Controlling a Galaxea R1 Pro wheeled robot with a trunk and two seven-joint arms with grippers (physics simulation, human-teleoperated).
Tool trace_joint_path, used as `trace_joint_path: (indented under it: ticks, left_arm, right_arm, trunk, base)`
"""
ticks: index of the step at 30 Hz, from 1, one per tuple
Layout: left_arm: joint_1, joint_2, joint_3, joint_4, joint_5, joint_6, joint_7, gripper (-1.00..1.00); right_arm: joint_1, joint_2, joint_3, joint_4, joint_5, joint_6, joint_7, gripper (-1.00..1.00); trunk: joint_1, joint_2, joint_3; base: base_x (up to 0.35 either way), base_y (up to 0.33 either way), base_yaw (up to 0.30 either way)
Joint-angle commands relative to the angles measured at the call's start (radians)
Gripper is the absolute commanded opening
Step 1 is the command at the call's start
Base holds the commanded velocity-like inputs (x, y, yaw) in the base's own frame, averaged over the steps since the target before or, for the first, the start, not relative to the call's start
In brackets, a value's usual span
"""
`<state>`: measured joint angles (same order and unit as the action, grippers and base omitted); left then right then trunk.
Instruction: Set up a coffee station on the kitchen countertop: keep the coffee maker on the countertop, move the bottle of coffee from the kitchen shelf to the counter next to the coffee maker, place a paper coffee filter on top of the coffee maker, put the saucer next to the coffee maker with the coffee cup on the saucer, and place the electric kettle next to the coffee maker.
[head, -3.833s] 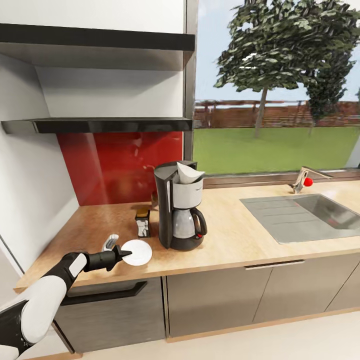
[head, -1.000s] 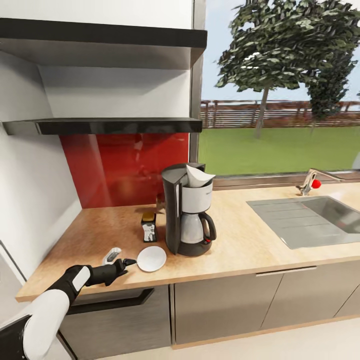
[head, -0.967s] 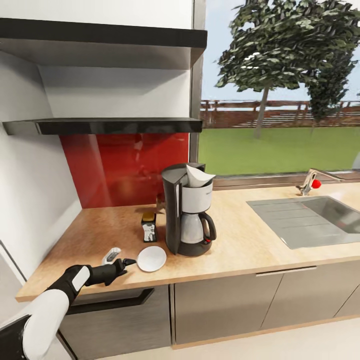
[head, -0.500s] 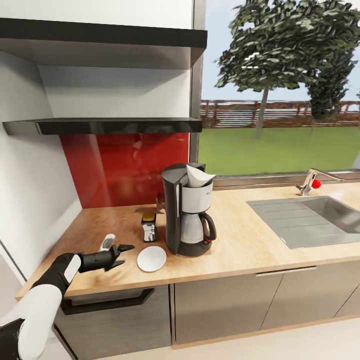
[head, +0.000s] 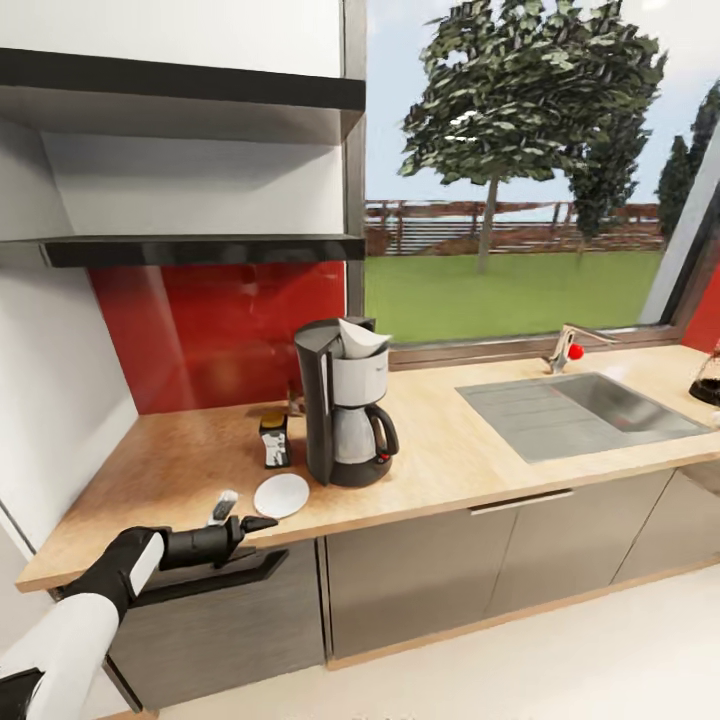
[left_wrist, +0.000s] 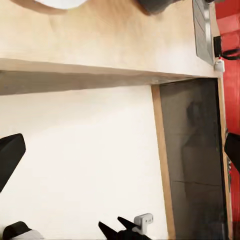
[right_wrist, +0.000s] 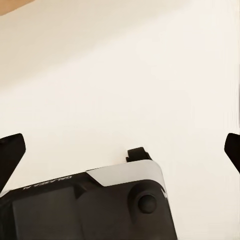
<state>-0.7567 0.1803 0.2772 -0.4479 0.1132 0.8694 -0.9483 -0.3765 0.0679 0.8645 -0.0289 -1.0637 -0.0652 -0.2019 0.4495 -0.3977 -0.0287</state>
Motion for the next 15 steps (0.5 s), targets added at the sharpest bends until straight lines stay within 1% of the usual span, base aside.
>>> trace_joint_path:
  ticks: [1, 4, 7, 9, 11, 12, 14, 15]
  left_arm:
    - [0.001, 0.000, -0.011, 0.000, 0.002, 0.005, -0.014, 1.00]
    - [0.017, -0.002, -0.047, 0.000, 0.002, 0.004, -0.040, 1.00]
    - [0.047, -0.008, -0.082, 0.000, 0.002, 0.003, -0.050, 1.00]
    - [0.081, -0.009, -0.106, 0.000, 0.002, -0.004, -0.052, 1.00]
    - [0.120, -0.008, -0.128, 0.000, 0.001, -0.032, -0.053, 1.00]
    - [0.180, -0.006, -0.156, 0.002, 0.000, -0.097, -0.052, 1.00]
    - [0.254, -0.006, -0.181, 0.011, -0.011, -0.199, -0.034, 1.00]
    - [0.278, -0.006, -0.187, 0.014, -0.021, -0.241, -0.020, 1.00]
  right_arm:
    - [-0.001, 0.001, 0.008, 0.000, -0.010, -0.002, -0.004, 1.00]
    - [-0.001, 0.001, 0.008, 0.000, -0.010, -0.002, -0.004, 1.00]
    - [-0.001, 0.002, 0.008, 0.000, -0.010, -0.002, -0.004, 1.00]
    - [-0.001, 0.002, 0.008, 0.000, -0.010, -0.002, -0.004, 1.00]
    - [-0.001, 0.003, 0.008, -0.001, -0.011, -0.002, -0.004, 1.00]
    - [-0.001, 0.003, 0.008, -0.002, -0.011, -0.002, -0.004, 1.00]
    - [-0.001, 0.003, 0.008, -0.002, -0.011, -0.002, -0.004, 1.00]
    - [-0.001, 0.003, 0.008, -0.002, -0.011, -0.002, -0.004, 1.00]
  trunk:
    - [0.001, -0.002, -0.002]
    - [0.001, -0.002, -0.002]
    - [0.001, -0.002, -0.002]
    - [0.001, -0.002, -0.002]
    - [0.001, -0.002, -0.002]
    - [0.001, -0.002, -0.002]
    - [0.001, -0.002, -0.002]
    - [0.001, -0.002, -0.002]
  base:
    - [-0.046, 0.000, -0.267]
    - [-0.020, 0.000, -0.267]
    - [-0.005, 0.000, -0.267]
    - [-0.001, 0.000, -0.267]
    - [0.000, 0.000, -0.267]
    - [0.000, 0.000, -0.267]
    - [0.000, 0.000, -0.267]
    - [0.000, 0.000, -0.267]
